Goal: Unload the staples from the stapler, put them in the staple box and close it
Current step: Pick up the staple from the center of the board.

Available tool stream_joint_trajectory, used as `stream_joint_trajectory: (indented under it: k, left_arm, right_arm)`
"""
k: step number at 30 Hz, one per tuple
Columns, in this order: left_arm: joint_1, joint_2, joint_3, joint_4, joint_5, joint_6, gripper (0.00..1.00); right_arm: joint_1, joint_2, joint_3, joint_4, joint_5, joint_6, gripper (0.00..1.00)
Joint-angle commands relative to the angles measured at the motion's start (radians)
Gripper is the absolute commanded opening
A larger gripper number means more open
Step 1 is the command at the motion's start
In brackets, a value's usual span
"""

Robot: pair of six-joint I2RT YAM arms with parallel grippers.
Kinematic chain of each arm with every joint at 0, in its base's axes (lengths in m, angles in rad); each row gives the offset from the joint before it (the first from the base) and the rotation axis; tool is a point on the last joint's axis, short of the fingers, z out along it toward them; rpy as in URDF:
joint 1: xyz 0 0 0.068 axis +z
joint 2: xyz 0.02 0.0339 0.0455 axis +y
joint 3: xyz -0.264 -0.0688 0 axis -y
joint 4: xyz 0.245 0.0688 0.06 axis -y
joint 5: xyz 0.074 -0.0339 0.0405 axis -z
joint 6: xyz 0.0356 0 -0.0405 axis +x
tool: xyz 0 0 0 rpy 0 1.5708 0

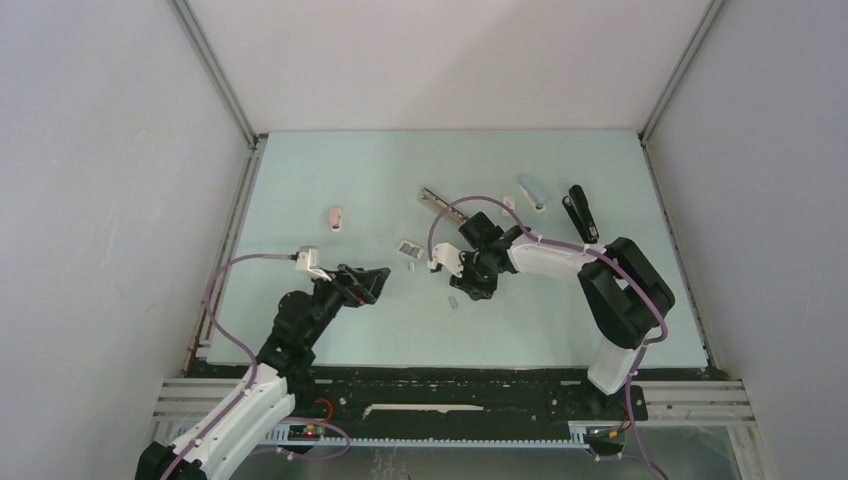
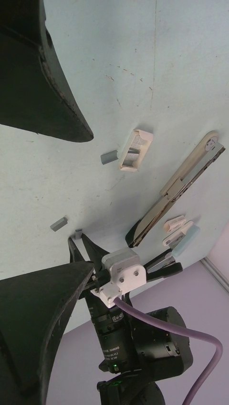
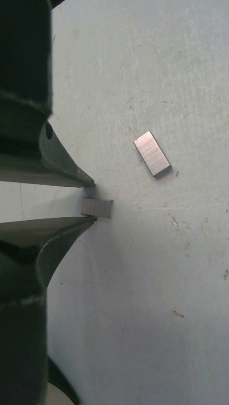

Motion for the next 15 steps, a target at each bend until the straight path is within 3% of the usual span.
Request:
stream_joint_trajectory:
  k: [1, 7, 15]
  left_arm:
    - [0.008, -0.012, -0.01, 0.003, -0.009, 0.008, 0.99]
    - [0.008, -0.009, -0.009, 0.004, -0.006, 0.014, 0.99]
    - [0.008, -0.006, -0.009, 0.002, 0.002, 0.023, 0.99]
  right_arm:
    - [0.006, 0.037, 0.0, 0.048, 0.058, -0.013, 0.33]
    - [0.008, 0.036, 0.001, 0.056, 0.069, -0.024, 0.21]
    - [0.032, -0.016, -0.024, 0.032, 0.008, -0.123, 0.17]
